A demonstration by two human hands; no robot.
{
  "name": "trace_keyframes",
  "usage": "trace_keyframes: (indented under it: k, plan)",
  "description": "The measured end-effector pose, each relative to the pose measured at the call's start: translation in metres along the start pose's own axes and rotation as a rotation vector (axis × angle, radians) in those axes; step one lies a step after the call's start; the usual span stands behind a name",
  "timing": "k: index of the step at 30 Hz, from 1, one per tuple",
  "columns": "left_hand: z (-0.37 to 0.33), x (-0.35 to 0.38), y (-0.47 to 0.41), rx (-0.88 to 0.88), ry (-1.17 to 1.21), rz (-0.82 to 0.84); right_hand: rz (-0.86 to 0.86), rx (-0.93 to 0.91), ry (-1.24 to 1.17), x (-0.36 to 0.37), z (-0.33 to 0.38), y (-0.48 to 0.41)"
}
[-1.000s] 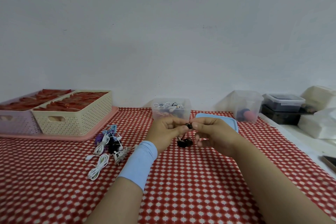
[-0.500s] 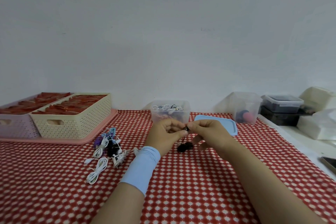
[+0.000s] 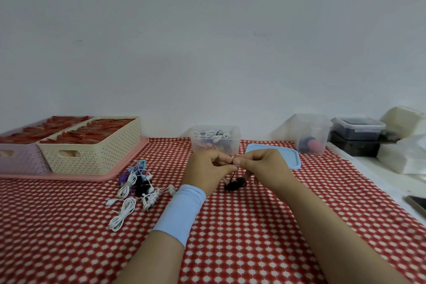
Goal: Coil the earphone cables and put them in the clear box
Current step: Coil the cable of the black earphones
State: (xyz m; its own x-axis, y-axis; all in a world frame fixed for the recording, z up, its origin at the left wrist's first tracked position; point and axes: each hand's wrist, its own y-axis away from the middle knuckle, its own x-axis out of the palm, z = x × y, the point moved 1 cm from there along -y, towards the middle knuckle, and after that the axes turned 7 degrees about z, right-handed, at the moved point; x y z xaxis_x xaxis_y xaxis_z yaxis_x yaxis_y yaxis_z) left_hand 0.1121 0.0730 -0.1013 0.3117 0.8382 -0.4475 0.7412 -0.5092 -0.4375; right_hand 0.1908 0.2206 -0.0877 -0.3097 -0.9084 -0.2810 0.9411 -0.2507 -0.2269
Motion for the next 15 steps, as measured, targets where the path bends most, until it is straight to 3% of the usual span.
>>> trace_keyframes:
  k: [10,15]
  plan:
    - [0.002,-0.004,-0.003,-0.006,0.062,0.143,-0.066,0.091,-0.085,-0.010,0.000,-0.004]
    - [-0.004,-0.006,0.001,-0.017,0.167,0.174,0.025,0.108,-0.030,-0.009,-0.001,-0.003]
